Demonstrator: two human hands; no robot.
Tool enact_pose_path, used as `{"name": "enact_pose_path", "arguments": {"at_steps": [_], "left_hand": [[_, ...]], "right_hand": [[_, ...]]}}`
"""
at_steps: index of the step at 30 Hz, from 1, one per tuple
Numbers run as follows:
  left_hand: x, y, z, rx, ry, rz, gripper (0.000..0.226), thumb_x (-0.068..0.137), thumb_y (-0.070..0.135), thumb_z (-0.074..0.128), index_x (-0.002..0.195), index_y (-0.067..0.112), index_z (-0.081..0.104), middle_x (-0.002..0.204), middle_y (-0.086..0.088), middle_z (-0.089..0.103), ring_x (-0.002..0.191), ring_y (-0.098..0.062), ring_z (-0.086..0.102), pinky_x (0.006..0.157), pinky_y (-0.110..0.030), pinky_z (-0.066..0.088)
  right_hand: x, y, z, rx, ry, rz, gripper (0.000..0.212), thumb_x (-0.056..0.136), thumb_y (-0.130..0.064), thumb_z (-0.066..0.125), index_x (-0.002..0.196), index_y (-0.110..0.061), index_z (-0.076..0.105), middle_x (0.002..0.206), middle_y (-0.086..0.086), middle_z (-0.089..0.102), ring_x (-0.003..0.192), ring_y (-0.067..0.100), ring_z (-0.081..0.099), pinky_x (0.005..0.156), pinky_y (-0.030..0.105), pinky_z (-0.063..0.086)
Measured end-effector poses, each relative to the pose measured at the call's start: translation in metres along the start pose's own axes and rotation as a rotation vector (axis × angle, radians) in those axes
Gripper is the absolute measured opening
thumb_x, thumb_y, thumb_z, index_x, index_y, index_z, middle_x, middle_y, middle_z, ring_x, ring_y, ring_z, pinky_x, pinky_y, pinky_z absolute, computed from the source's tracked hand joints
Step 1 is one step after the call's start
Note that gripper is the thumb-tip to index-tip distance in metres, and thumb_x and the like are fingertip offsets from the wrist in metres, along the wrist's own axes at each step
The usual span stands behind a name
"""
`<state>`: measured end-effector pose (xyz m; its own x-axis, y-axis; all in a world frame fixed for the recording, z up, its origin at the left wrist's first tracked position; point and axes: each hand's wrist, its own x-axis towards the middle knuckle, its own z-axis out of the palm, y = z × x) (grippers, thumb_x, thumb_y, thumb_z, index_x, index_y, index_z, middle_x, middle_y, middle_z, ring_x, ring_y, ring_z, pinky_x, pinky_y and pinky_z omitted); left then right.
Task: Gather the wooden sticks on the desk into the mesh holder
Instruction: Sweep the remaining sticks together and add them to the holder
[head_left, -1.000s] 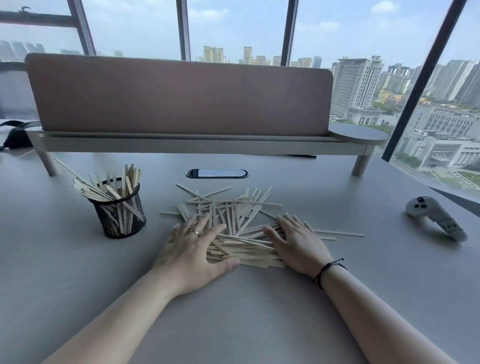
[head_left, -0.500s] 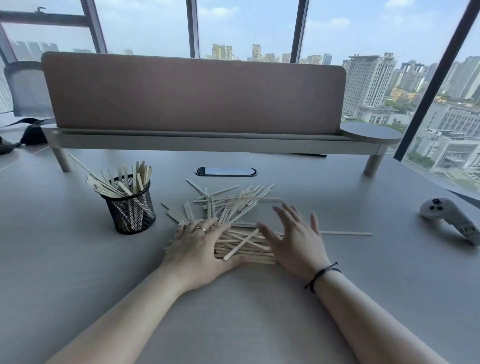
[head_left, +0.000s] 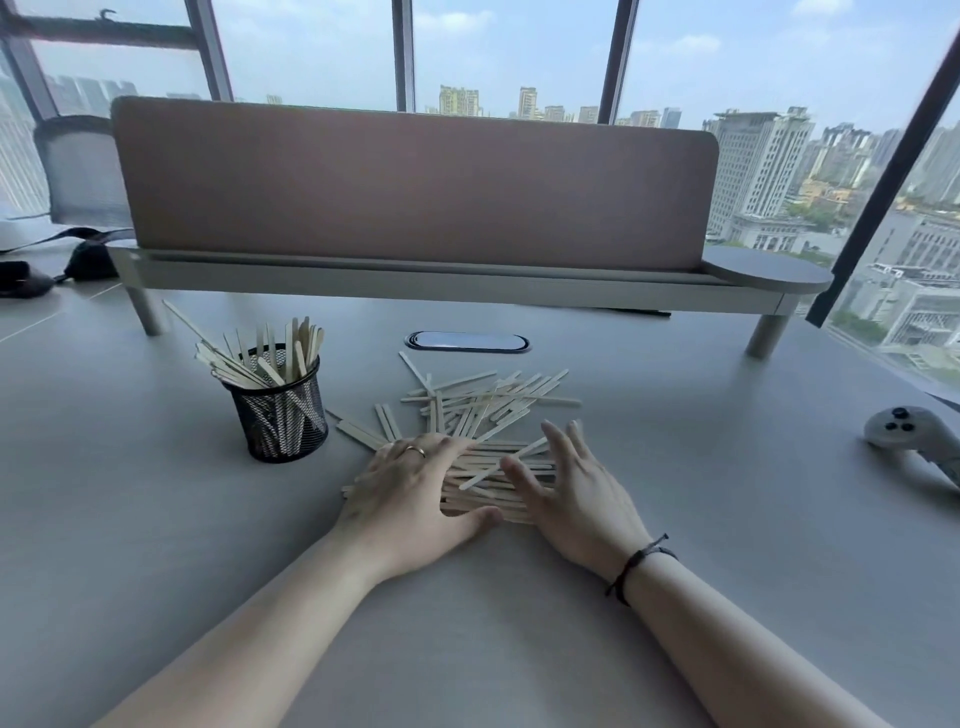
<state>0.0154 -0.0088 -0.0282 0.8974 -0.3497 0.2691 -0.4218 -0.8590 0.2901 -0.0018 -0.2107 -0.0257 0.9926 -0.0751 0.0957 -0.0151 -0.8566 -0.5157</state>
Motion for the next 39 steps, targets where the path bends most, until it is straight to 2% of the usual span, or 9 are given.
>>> {"name": "enact_pose_path", "arguments": {"at_steps": [5,8,13,18,24,29,33,37,39], "left_hand": [[0.001,-0.004,0.003,0.007,-0.036,0.009,0.087,0.074,0.087,0.047,0.146,0.038,0.042,0.149,0.016,0.045,0.14,-0.013,0.038,0.118,-0.035,0.026],[0.001,-0.002,0.001,0.01,-0.013,0.012,0.081,0.075,0.084,0.052,0.141,0.038,0.05,0.147,0.016,0.046,0.139,-0.013,0.038,0.117,-0.032,0.023],[0.001,-0.001,0.002,0.017,0.003,0.027,0.082,0.076,0.084,0.051,0.142,0.036,0.049,0.15,0.011,0.046,0.141,-0.015,0.035,0.118,-0.032,0.02],[0.001,0.0,0.002,0.03,-0.032,0.03,0.087,0.077,0.085,0.049,0.147,0.035,0.042,0.158,0.004,0.038,0.146,-0.02,0.029,0.121,-0.037,0.017],[0.004,-0.004,0.004,-0.042,-0.05,0.02,0.072,0.077,0.083,0.052,0.137,0.044,0.052,0.154,0.011,0.042,0.145,-0.014,0.03,0.118,-0.034,0.02],[0.008,-0.014,0.001,-0.088,-0.023,-0.007,0.059,0.083,0.075,0.052,0.133,0.045,0.058,0.151,0.013,0.046,0.141,-0.014,0.036,0.119,-0.036,0.023],[0.01,-0.021,0.006,-0.078,0.077,0.004,0.037,0.097,0.053,0.04,0.123,0.045,0.065,0.14,0.013,0.059,0.131,-0.017,0.048,0.114,-0.036,0.031],[0.011,-0.026,0.008,-0.069,0.116,-0.006,0.035,0.101,0.033,0.041,0.124,0.042,0.065,0.141,0.012,0.058,0.133,-0.015,0.046,0.115,-0.035,0.028],[0.012,-0.028,0.01,-0.071,0.115,-0.012,0.035,0.102,0.031,0.041,0.127,0.041,0.063,0.142,0.012,0.057,0.133,-0.015,0.045,0.116,-0.035,0.027]], "right_hand": [[0.003,0.007,-0.003,0.286,0.064,-0.18,0.063,0.082,-0.062,0.061,0.137,-0.034,0.051,0.156,-0.008,0.035,0.126,0.005,0.052,0.104,0.028,0.047],[0.012,0.013,-0.002,0.183,0.167,-0.134,0.053,0.086,-0.056,0.062,0.132,-0.03,0.056,0.148,-0.007,0.046,0.133,0.009,0.046,0.106,0.029,0.04],[0.015,0.009,0.002,0.035,0.063,-0.117,0.047,0.088,-0.059,0.057,0.124,-0.03,0.06,0.117,-0.008,0.068,0.112,0.015,0.059,0.088,0.026,0.043],[0.019,0.004,0.002,0.169,-0.013,-0.192,0.028,0.09,-0.045,0.061,0.115,-0.034,0.066,0.104,-0.024,0.07,0.104,0.0,0.063,0.083,0.014,0.045],[0.076,-0.025,0.003,0.154,0.099,-0.234,0.021,0.096,-0.035,0.056,0.111,-0.029,0.069,0.111,-0.014,0.071,0.102,0.014,0.065,0.08,0.026,0.046],[0.144,-0.069,0.038,-0.083,-0.182,-0.369,0.043,0.095,-0.056,0.042,0.131,-0.037,0.057,0.138,0.001,0.057,0.127,0.023,0.051,0.105,0.043,0.041],[0.171,-0.102,0.064,-0.209,-0.33,-0.354,0.045,0.098,-0.057,0.032,0.122,-0.033,0.061,0.14,0.0,0.054,0.131,0.026,0.045,0.107,0.052,0.034],[0.18,-0.104,0.067,-0.134,-0.297,-0.284,0.035,0.099,-0.041,0.042,0.092,-0.018,0.067,0.105,0.005,0.068,0.105,0.027,0.061,0.087,0.036,0.046],[0.181,-0.094,0.06,-0.075,-0.212,-0.25,0.023,0.094,-0.027,0.053,0.095,-0.018,0.074,0.098,0.003,0.074,0.097,0.024,0.065,0.081,0.03,0.05]]}}
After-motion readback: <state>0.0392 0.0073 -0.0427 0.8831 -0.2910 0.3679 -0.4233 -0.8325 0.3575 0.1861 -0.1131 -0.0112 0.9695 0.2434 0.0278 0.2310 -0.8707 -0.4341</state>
